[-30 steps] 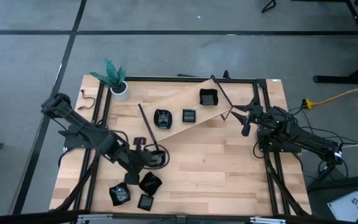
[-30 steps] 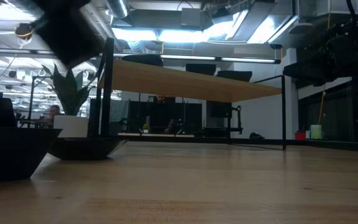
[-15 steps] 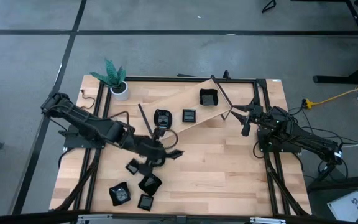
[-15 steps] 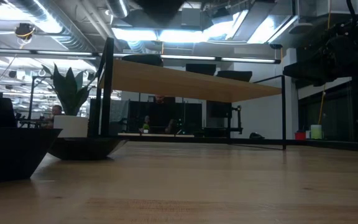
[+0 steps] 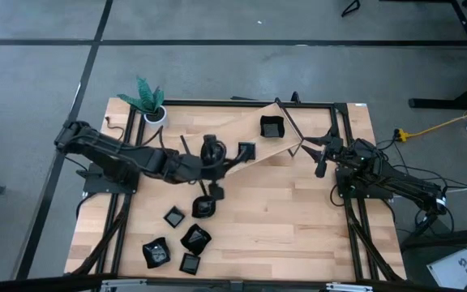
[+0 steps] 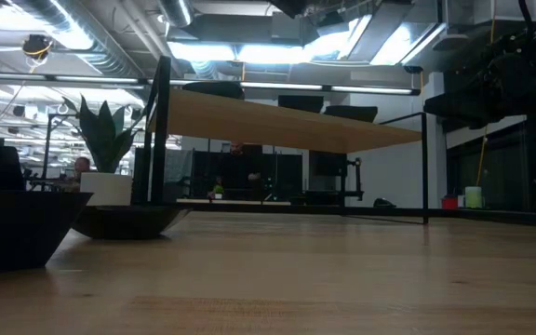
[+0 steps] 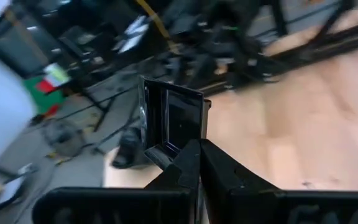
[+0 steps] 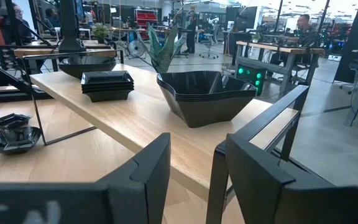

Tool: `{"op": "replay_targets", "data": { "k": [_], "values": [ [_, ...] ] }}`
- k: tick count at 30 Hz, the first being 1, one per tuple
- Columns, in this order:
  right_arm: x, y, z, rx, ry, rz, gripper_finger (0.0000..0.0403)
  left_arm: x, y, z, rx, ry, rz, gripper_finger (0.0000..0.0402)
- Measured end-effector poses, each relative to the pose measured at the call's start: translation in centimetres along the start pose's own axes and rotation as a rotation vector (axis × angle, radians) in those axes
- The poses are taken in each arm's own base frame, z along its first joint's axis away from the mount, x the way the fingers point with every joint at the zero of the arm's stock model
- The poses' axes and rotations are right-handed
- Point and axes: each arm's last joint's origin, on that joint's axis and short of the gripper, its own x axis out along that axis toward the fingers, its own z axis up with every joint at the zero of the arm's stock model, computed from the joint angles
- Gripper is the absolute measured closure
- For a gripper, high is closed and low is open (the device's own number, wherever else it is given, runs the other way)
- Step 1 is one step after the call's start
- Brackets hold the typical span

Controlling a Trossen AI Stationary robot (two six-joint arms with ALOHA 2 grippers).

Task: Pick & Place Mini shaped plates
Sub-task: Stack the black square plate on top of the black square plate on the shelf

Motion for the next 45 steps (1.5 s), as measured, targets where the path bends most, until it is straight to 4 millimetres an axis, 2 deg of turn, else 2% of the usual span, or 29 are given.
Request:
{"op": "replay_targets", "data": {
  "k": [8,11,18,28,45],
  "values": [
    [0.0,0.0,0.0,0.0,0.0,0.0,0.0249,3.8,-0.6,-1.8,0.032,0.123,0.239,0.0399],
    [0.0,0.0,0.0,0.0,0.0,0.0,0.0249,4.6,-0.9,-2.4,0.023,0.16,0.313,0.0399],
    [0.0,0.0,0.0,0.0,0.0,0.0,0.0249,5.4,-1.9,-3.0,-0.119,0.15,0.293,0.0399],
    [0.0,0.0,0.0,0.0,0.0,0.0,0.0249,6.7,-2.9,-4.0,-0.203,0.174,0.29,0.0399],
    [0.0,0.0,0.0,0.0,0.0,0.0,0.0249,6.5,-3.2,-4.8,-0.251,0.225,0.289,0.0399]
  ]
}}
